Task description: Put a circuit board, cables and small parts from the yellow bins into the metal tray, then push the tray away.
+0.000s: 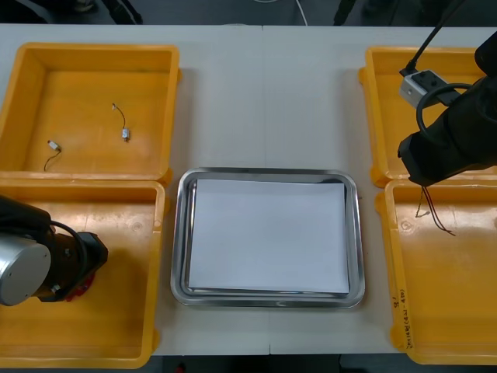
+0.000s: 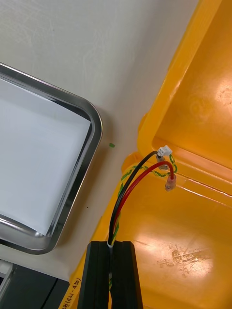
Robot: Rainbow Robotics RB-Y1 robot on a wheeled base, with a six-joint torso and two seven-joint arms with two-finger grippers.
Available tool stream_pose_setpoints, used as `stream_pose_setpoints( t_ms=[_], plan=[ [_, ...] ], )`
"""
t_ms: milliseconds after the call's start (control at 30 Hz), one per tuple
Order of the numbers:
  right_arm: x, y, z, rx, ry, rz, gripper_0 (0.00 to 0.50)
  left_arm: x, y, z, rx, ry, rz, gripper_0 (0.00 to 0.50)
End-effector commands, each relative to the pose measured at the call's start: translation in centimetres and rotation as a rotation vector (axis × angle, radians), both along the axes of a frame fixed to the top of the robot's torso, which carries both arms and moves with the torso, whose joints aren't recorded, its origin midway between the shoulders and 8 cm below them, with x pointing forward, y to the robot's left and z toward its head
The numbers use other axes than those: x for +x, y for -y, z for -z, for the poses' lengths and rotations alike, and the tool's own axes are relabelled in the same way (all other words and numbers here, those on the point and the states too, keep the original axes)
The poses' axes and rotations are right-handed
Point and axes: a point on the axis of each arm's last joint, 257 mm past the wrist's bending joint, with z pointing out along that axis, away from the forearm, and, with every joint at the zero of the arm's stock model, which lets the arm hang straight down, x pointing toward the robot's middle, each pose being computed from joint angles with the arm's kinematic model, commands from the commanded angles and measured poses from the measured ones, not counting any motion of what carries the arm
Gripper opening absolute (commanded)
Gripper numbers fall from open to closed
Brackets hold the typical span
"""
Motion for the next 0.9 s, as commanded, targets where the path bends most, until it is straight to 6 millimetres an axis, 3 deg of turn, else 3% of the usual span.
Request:
stream_pose_setpoints(
  t_ms=[33,500,900],
  plan=[
    [0.5,-0.7,-1.0,-0.018,0.028,-0.046,0.0,-1.0,0.5,1.1,-0.028,-0.018,-0.063,0.0],
    [0.5,-0.9,-0.8,-0.022,0.025,-0.046,0.0,-1.0,-0.7,0.6,-0.001,-0.015,-0.054,0.0],
    [0.4,-0.7,-0.8,-0.026,0.022,-0.041,0.0,-0.5,-4.5,-3.1,0.031,-0.017,-0.012,0.0]
  ],
)
